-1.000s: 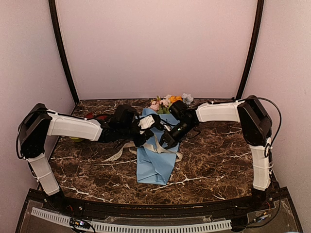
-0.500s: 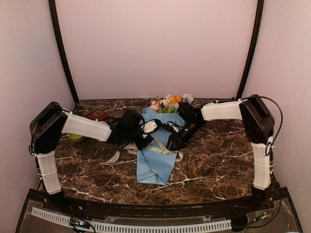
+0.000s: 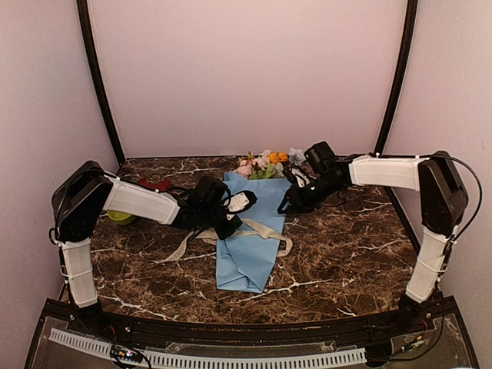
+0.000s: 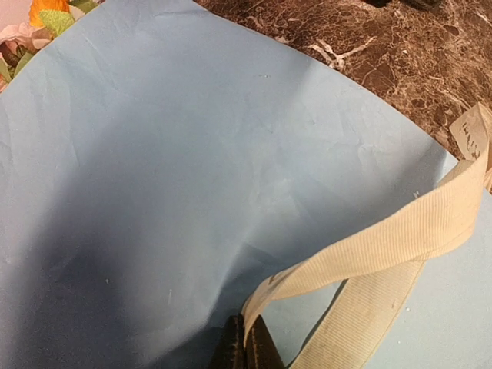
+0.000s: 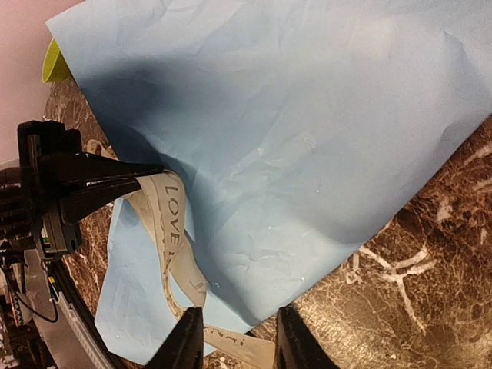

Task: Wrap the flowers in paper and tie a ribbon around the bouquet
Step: Cross the ribbon over the folded bouquet.

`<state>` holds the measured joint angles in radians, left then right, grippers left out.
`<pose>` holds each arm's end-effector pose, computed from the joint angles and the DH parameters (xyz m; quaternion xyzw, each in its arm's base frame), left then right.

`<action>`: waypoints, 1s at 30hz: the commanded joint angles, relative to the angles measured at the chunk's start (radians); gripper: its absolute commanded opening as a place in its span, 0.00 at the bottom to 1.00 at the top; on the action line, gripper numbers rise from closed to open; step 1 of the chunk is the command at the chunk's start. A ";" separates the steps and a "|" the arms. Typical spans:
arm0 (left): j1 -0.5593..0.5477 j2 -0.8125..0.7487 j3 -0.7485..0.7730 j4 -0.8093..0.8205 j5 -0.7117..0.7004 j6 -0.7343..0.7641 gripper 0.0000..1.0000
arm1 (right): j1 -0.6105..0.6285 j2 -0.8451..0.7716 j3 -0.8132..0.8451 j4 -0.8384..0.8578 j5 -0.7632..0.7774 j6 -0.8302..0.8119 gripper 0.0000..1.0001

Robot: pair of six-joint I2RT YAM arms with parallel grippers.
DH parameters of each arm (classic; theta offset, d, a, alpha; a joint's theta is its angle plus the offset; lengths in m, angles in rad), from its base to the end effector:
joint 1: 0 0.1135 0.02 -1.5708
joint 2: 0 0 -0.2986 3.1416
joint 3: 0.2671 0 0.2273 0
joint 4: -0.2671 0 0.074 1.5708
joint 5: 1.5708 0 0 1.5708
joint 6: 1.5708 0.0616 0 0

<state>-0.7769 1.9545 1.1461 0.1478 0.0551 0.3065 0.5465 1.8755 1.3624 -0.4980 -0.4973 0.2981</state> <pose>0.3068 -0.3064 0.1901 0.4733 0.7631 -0.1265 0.4215 0.3248 0.2320 0.2344 -0.1828 0.9159 0.3255 0.1473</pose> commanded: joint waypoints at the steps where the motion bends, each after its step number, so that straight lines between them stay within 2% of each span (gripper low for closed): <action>1: 0.008 -0.002 0.027 0.003 0.004 -0.020 0.00 | 0.037 -0.106 -0.148 0.117 0.063 0.074 0.28; 5: 0.013 0.000 0.026 0.010 0.009 -0.032 0.00 | 0.136 -0.200 -0.299 0.272 0.123 0.170 0.20; 10: 0.016 -0.002 0.029 0.011 0.017 -0.037 0.00 | 0.221 -0.177 -0.364 0.383 0.202 0.271 0.13; 16: 0.016 -0.012 0.018 0.012 0.021 -0.037 0.00 | 0.223 -0.113 -0.380 0.472 0.275 0.352 0.18; 22: 0.016 -0.021 0.020 0.013 0.023 -0.035 0.00 | 0.222 -0.018 -0.278 0.486 0.297 0.314 0.19; 30: 0.016 -0.025 0.017 0.012 0.030 -0.028 0.00 | 0.216 0.045 -0.217 0.509 0.310 0.272 0.27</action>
<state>-0.7658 1.9545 1.1477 0.1555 0.0711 0.2787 0.7689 1.8915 1.1019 -0.0425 -0.2020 0.5999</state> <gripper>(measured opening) 0.004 0.262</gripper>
